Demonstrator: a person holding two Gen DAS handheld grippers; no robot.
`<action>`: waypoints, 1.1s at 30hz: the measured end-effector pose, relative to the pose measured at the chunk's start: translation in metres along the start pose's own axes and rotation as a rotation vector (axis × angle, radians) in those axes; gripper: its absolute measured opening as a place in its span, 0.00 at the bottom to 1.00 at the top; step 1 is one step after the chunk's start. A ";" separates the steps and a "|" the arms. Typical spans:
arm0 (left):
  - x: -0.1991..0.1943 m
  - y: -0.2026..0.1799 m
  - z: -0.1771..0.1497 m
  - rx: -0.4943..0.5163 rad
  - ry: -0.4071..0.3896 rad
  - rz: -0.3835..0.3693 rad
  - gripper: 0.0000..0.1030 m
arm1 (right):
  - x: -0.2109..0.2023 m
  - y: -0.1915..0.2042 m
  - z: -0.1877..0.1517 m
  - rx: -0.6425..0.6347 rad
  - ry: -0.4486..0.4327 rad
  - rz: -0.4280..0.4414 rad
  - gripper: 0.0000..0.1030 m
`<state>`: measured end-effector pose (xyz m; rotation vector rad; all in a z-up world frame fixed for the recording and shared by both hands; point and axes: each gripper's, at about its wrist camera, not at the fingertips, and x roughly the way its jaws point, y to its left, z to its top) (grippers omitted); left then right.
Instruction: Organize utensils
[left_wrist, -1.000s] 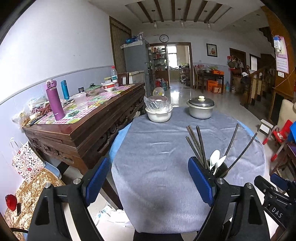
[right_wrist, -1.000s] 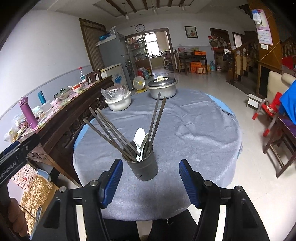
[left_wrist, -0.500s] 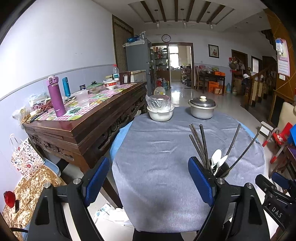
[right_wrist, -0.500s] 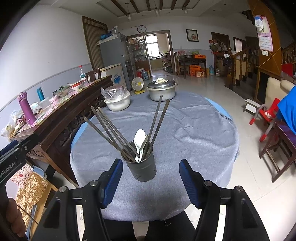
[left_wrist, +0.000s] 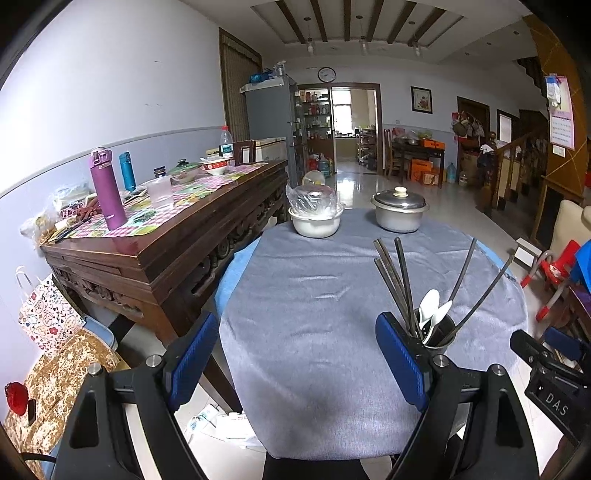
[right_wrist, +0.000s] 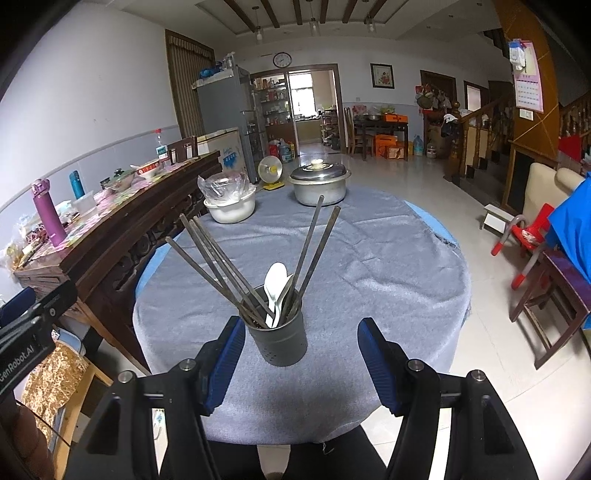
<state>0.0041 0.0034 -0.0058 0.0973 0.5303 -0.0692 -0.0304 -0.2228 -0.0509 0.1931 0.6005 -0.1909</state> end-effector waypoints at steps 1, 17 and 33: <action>0.001 0.000 0.000 0.002 0.002 -0.004 0.85 | 0.001 0.000 0.000 -0.002 0.000 -0.004 0.65; 0.008 -0.011 -0.005 0.026 0.027 -0.042 0.85 | 0.016 0.003 0.002 -0.080 0.021 -0.149 0.66; 0.007 -0.023 -0.009 0.048 0.027 -0.059 0.85 | 0.004 0.004 0.003 -0.127 -0.021 -0.194 0.67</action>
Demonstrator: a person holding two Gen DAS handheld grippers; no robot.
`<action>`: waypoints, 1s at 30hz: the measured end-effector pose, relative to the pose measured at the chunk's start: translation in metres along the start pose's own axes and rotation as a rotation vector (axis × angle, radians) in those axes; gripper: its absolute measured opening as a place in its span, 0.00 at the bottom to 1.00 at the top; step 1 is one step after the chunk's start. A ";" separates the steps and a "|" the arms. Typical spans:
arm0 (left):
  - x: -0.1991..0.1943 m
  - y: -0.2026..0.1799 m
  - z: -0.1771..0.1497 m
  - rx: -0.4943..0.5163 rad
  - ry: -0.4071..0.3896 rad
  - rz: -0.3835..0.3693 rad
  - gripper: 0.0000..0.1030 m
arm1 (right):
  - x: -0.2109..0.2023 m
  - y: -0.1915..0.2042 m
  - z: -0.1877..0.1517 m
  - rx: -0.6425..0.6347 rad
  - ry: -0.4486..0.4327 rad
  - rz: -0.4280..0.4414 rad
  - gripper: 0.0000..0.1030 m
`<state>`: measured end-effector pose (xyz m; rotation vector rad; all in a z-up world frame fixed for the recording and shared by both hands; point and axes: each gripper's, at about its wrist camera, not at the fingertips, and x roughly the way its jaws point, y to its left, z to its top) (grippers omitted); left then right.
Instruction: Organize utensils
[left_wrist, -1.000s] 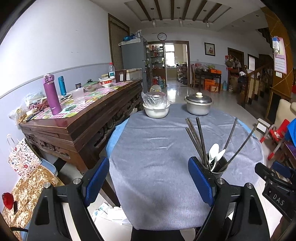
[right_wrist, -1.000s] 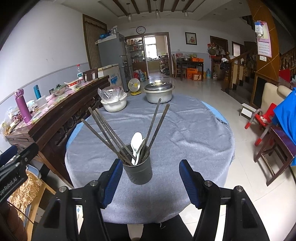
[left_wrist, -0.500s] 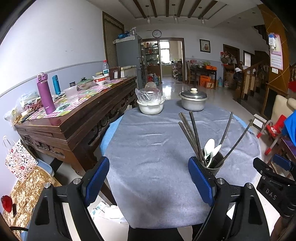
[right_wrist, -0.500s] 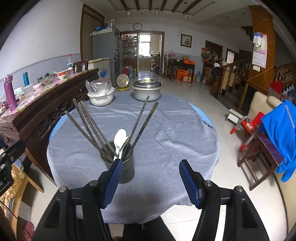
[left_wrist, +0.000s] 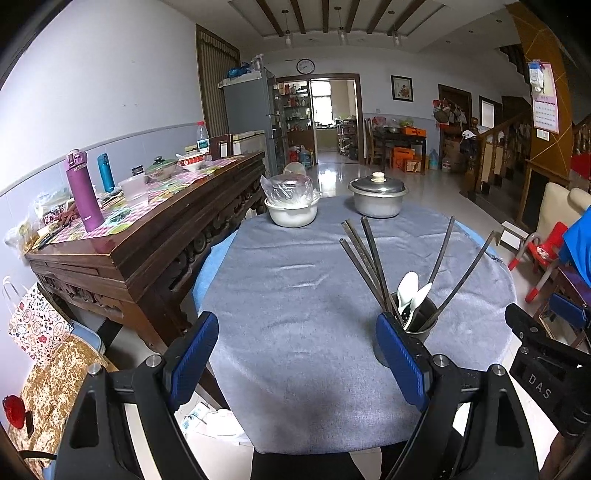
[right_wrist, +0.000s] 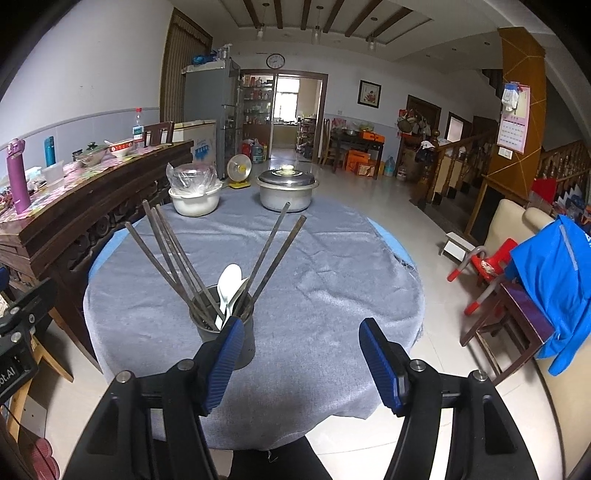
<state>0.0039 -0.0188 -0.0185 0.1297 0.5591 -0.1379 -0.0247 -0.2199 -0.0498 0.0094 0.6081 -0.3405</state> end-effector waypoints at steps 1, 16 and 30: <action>-0.001 0.000 0.000 -0.001 -0.003 0.000 0.85 | -0.001 0.001 0.000 -0.003 -0.003 -0.002 0.67; 0.002 0.008 -0.001 -0.025 0.000 -0.008 0.85 | -0.003 0.008 0.000 -0.027 -0.011 -0.008 0.67; 0.010 0.005 0.000 -0.040 0.010 -0.017 0.85 | 0.003 0.011 0.002 -0.048 -0.012 -0.002 0.67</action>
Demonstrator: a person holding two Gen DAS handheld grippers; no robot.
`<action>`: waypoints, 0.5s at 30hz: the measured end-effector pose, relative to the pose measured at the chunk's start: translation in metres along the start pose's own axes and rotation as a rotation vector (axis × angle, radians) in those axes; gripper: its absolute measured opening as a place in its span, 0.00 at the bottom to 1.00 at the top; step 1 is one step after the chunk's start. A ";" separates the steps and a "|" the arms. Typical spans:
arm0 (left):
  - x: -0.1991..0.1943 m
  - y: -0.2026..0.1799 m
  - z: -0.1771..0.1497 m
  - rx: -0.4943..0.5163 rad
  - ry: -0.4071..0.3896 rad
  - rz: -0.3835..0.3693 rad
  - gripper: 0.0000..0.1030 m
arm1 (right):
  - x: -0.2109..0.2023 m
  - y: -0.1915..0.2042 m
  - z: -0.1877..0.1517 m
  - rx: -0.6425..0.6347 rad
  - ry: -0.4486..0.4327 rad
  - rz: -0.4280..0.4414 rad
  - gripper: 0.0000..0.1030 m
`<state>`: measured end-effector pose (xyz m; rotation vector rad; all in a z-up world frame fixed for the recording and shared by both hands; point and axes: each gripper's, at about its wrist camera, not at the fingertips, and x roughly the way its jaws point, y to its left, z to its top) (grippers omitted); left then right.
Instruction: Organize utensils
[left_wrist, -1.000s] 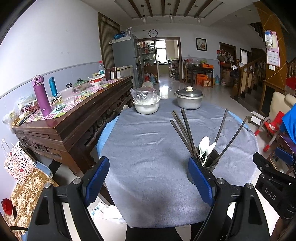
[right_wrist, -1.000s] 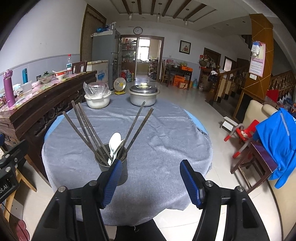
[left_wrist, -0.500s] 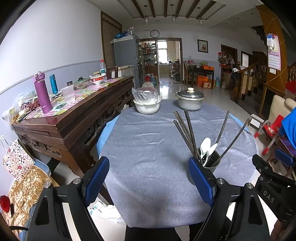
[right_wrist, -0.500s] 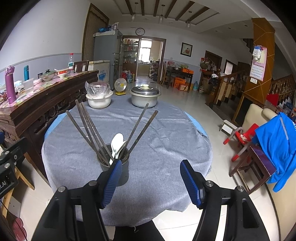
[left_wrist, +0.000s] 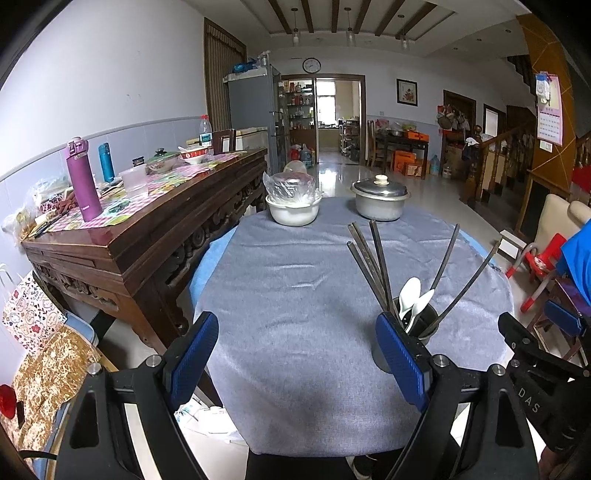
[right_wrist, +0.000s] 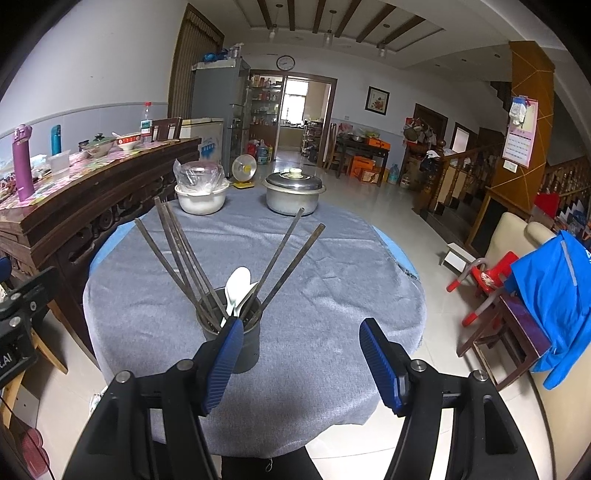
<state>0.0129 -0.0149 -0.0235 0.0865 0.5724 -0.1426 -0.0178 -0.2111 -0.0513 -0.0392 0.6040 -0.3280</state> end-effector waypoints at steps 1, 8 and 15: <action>0.000 -0.001 0.001 0.001 0.000 -0.001 0.85 | 0.000 0.001 0.000 0.000 0.000 0.000 0.67; 0.000 -0.006 0.004 0.004 -0.001 -0.001 0.85 | 0.005 -0.005 0.001 0.008 0.007 -0.007 0.67; 0.006 -0.006 0.005 0.003 -0.021 0.013 0.85 | 0.018 -0.008 0.000 0.012 0.027 -0.010 0.67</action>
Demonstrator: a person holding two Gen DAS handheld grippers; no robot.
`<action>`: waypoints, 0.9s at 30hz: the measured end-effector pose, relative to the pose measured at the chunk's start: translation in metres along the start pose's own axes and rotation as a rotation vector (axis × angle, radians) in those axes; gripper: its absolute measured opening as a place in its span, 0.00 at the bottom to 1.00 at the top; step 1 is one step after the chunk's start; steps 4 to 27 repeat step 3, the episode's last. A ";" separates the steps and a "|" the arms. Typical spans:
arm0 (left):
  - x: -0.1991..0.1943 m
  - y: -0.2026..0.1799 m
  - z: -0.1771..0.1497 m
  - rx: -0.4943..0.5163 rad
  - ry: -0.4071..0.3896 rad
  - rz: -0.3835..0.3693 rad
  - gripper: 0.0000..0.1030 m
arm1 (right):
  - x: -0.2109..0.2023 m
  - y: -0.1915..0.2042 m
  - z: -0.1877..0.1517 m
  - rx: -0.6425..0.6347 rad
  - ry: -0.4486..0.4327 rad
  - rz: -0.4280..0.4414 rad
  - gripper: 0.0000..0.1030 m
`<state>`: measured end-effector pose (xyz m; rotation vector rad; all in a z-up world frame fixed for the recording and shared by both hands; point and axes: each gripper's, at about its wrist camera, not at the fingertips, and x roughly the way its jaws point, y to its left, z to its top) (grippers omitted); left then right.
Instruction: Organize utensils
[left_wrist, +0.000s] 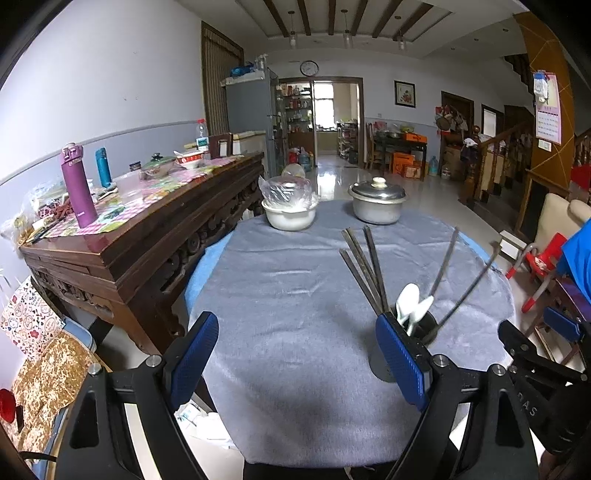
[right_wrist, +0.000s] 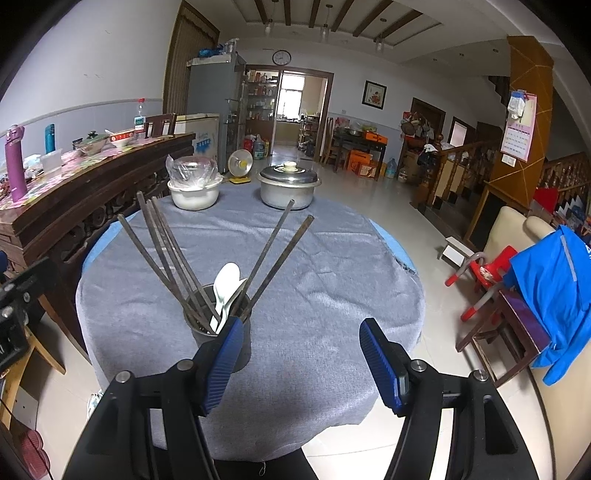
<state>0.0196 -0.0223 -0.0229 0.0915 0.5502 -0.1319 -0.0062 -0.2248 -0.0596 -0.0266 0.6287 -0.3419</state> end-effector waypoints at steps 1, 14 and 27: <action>0.004 0.002 0.001 -0.005 0.002 0.007 0.85 | 0.002 -0.001 0.000 0.003 0.002 -0.002 0.67; 0.015 0.007 0.003 -0.014 0.027 -0.001 0.85 | 0.008 -0.006 0.000 0.011 0.012 -0.008 0.67; 0.015 0.007 0.003 -0.014 0.027 -0.001 0.85 | 0.008 -0.006 0.000 0.011 0.012 -0.008 0.67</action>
